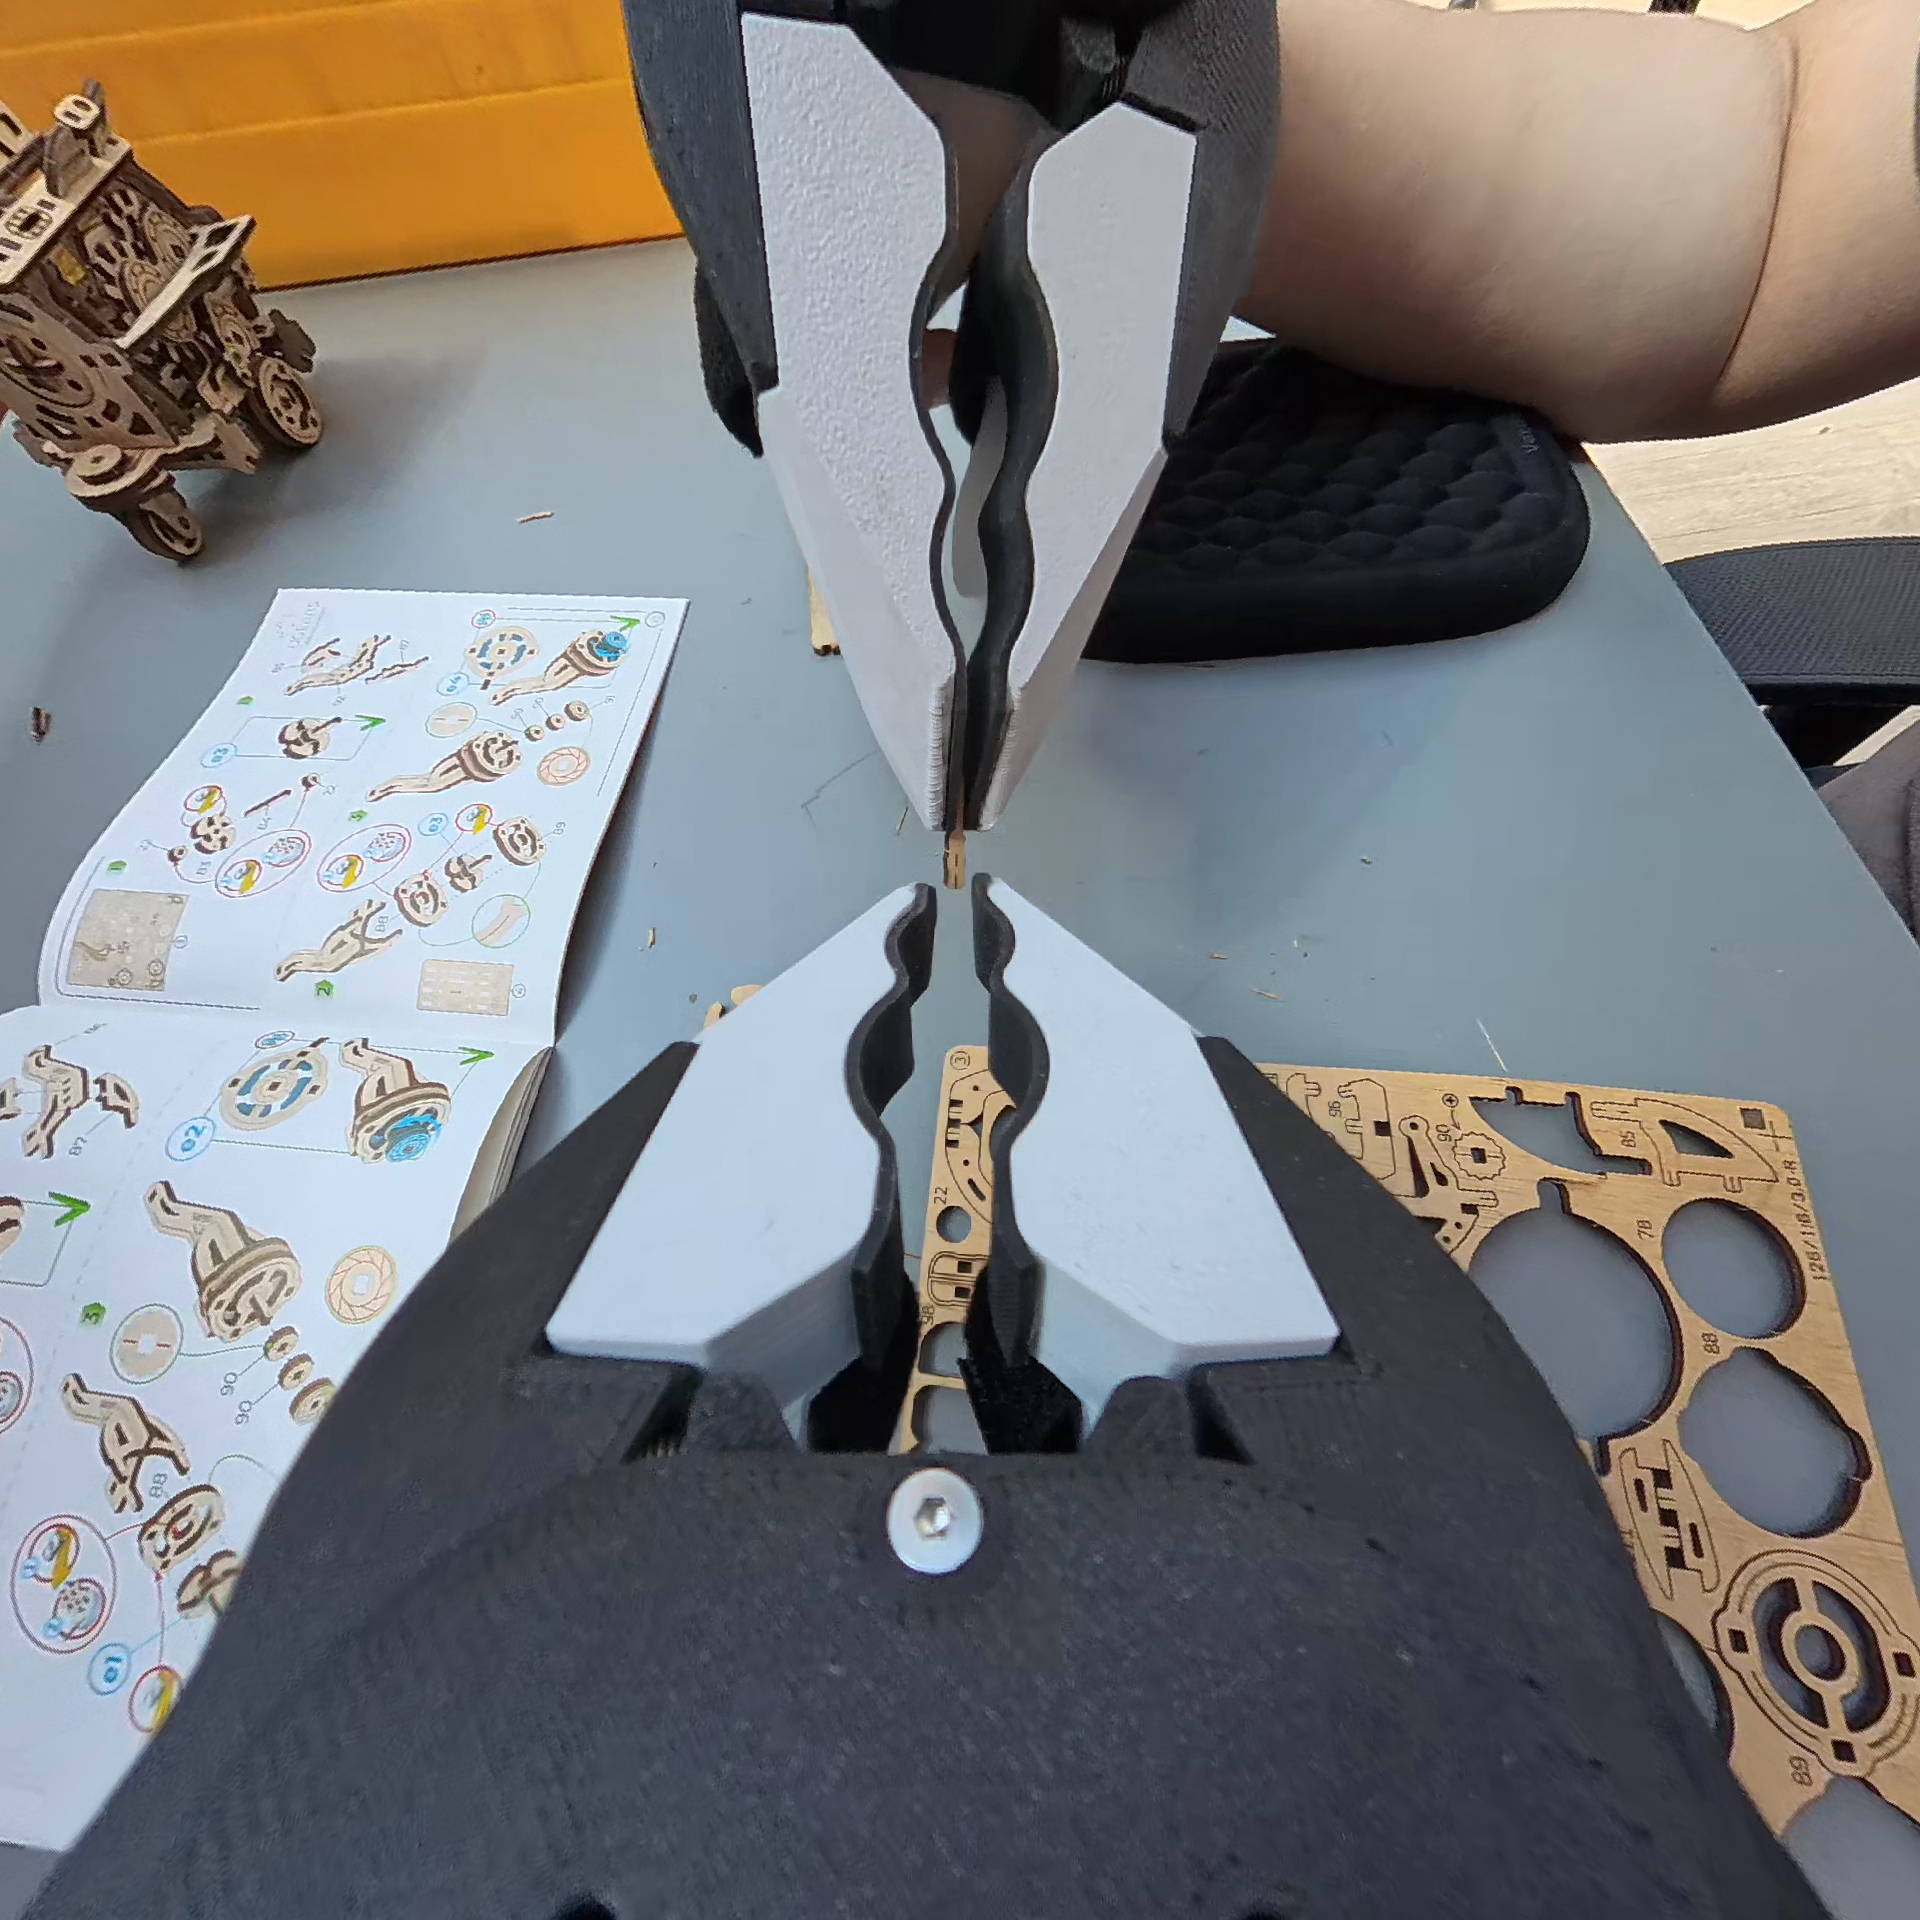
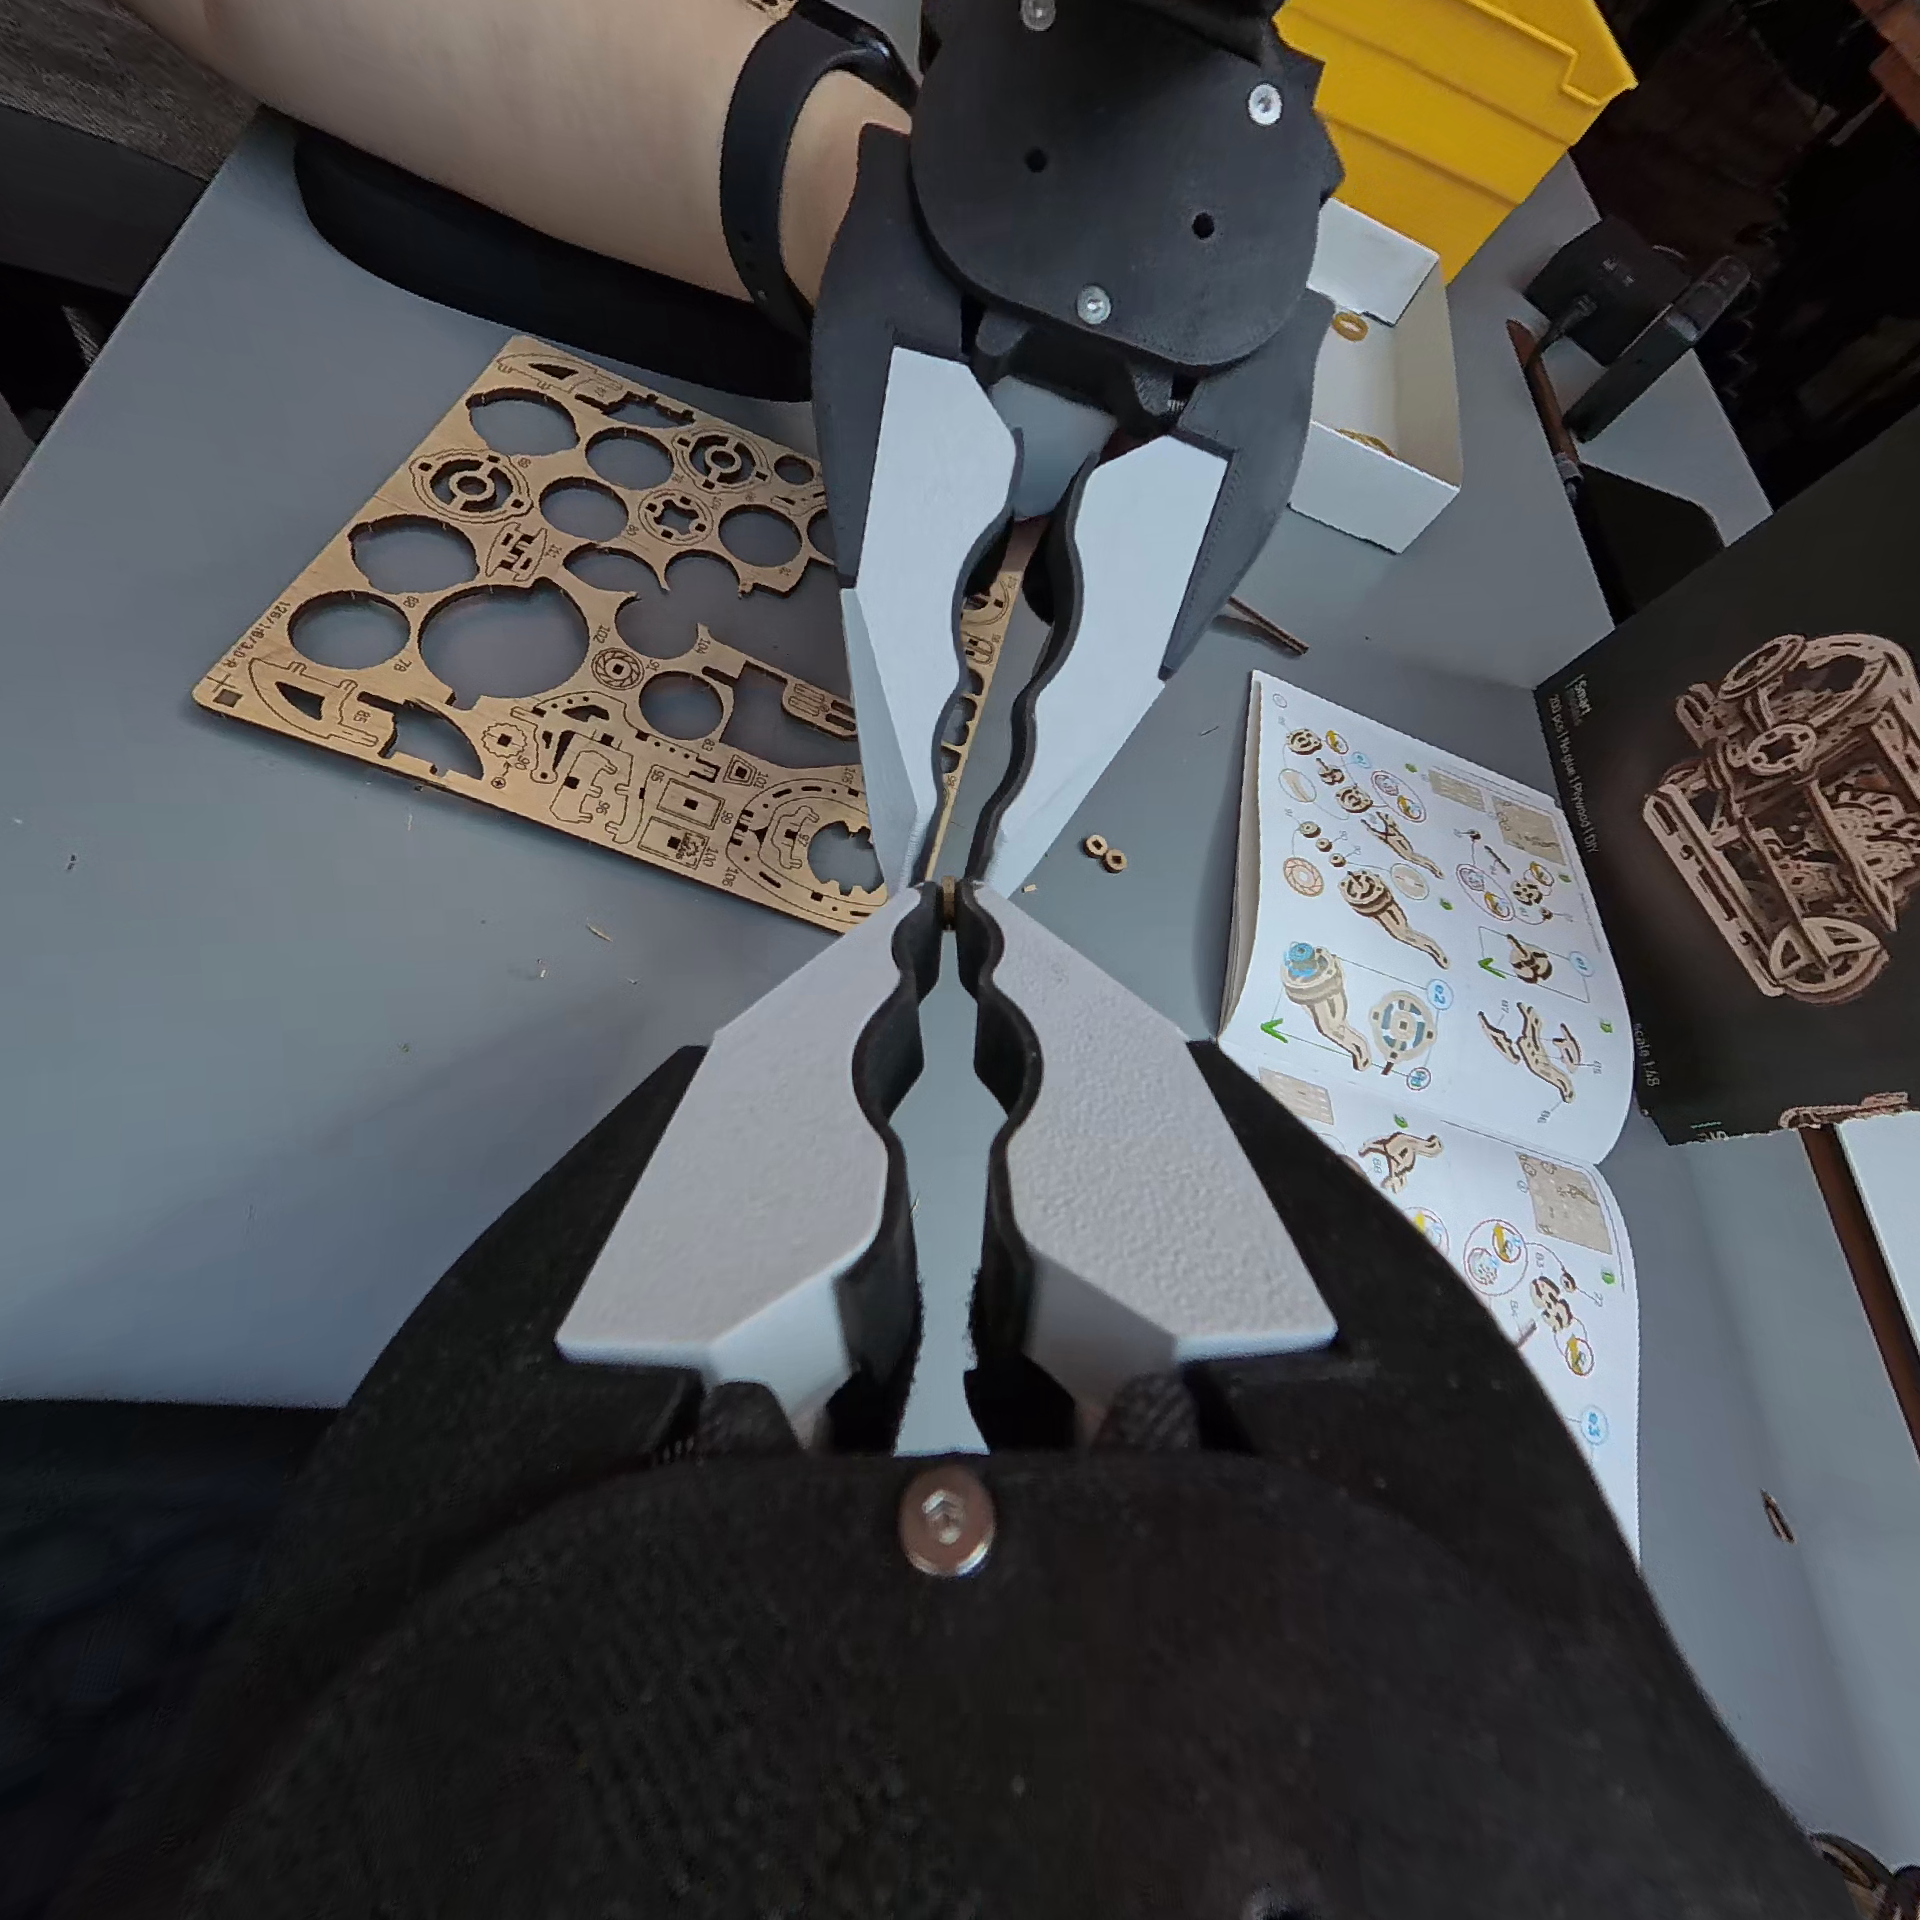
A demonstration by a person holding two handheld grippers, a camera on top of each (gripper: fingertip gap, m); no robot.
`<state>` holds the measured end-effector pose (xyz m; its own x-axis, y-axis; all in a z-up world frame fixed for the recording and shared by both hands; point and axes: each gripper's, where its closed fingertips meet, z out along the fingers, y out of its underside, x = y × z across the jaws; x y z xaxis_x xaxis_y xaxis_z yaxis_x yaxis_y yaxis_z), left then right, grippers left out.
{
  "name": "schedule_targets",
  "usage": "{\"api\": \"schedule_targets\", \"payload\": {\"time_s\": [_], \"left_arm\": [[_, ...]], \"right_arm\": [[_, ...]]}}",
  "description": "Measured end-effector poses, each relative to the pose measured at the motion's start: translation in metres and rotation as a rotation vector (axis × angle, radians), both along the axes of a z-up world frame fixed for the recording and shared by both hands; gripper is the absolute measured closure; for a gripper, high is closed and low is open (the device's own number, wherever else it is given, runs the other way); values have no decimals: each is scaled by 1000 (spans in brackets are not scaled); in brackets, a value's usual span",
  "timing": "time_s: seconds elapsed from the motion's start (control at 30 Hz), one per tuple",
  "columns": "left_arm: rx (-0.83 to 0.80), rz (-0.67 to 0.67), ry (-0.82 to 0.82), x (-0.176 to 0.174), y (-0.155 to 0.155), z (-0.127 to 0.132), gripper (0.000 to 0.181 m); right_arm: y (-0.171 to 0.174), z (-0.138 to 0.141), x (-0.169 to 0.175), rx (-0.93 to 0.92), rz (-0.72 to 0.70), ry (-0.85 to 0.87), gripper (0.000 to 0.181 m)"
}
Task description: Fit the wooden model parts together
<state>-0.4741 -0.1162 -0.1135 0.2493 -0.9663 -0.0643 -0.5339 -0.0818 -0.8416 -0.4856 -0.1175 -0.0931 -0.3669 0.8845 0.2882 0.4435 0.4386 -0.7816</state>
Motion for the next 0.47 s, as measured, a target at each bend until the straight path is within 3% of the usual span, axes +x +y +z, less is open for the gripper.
{"api": "schedule_targets", "payload": {"time_s": [0.23,0.47], "left_arm": [[28,69,-90,-21,15,20,169],[-6,232,-190,-49,45,26,170]], "right_arm": [[31,-19,10,-45,-165,-127,180],[36,-27,6,-98,-188,-221,180]]}}
